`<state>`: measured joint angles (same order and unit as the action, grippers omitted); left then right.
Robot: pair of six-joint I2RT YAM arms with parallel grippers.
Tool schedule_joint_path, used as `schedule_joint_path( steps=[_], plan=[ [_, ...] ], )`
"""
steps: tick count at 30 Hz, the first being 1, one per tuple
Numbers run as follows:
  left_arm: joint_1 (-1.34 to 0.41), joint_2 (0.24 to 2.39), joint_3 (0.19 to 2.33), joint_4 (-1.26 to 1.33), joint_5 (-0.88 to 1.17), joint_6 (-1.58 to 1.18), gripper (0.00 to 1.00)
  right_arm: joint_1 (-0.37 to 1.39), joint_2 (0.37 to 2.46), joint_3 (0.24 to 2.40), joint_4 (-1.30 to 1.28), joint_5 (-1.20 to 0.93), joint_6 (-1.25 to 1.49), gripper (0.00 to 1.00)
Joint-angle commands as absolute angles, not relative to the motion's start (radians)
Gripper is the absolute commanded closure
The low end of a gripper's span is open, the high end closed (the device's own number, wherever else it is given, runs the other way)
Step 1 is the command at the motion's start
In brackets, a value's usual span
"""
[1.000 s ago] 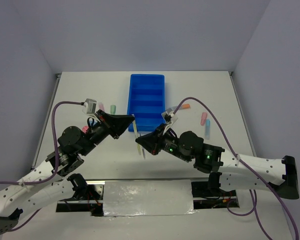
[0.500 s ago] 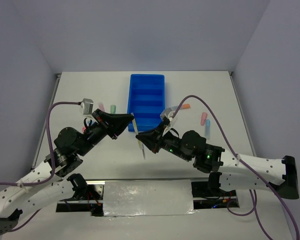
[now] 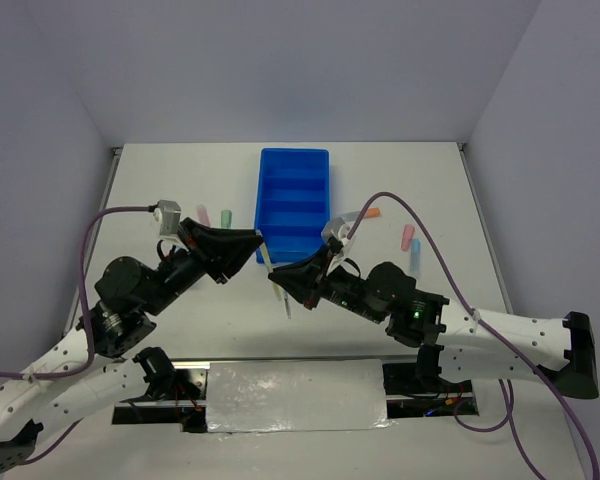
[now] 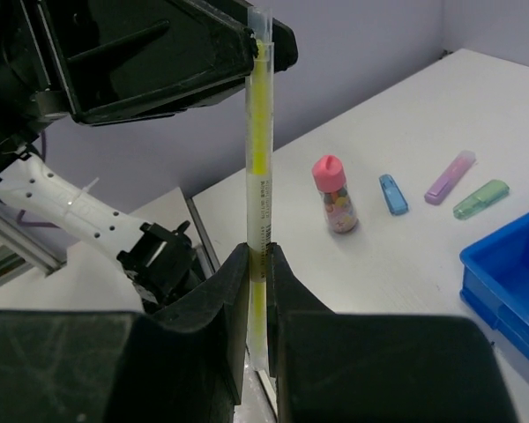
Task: Sort the stationery into containers
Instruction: Close the pen cap on the pen.
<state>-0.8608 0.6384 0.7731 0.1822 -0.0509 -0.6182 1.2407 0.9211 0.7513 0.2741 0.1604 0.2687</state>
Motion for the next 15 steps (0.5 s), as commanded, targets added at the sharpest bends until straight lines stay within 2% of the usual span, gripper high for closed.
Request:
schedule_joint_path(
  steps=[1,2,4,15],
  plan=[
    [-0.865,0.615,0.804,0.141,-0.037,-0.542,0.63,1.258,0.887,0.741,0.433,0.130,0.276,1.00],
    [-0.865,0.612,0.801,0.158,-0.009,-0.540,0.58,1.258,0.887,0.739,0.433,0.136,0.281,1.00],
    [-0.865,0.614,0.796,0.167,0.011,-0.538,0.55,1.256,0.887,0.741,0.433,0.138,0.282,1.00],
    [-0.867,0.629,0.749,0.252,0.135,-0.538,0.54,1.259,0.908,0.765,0.422,0.121,0.290,1.00]
  ],
)
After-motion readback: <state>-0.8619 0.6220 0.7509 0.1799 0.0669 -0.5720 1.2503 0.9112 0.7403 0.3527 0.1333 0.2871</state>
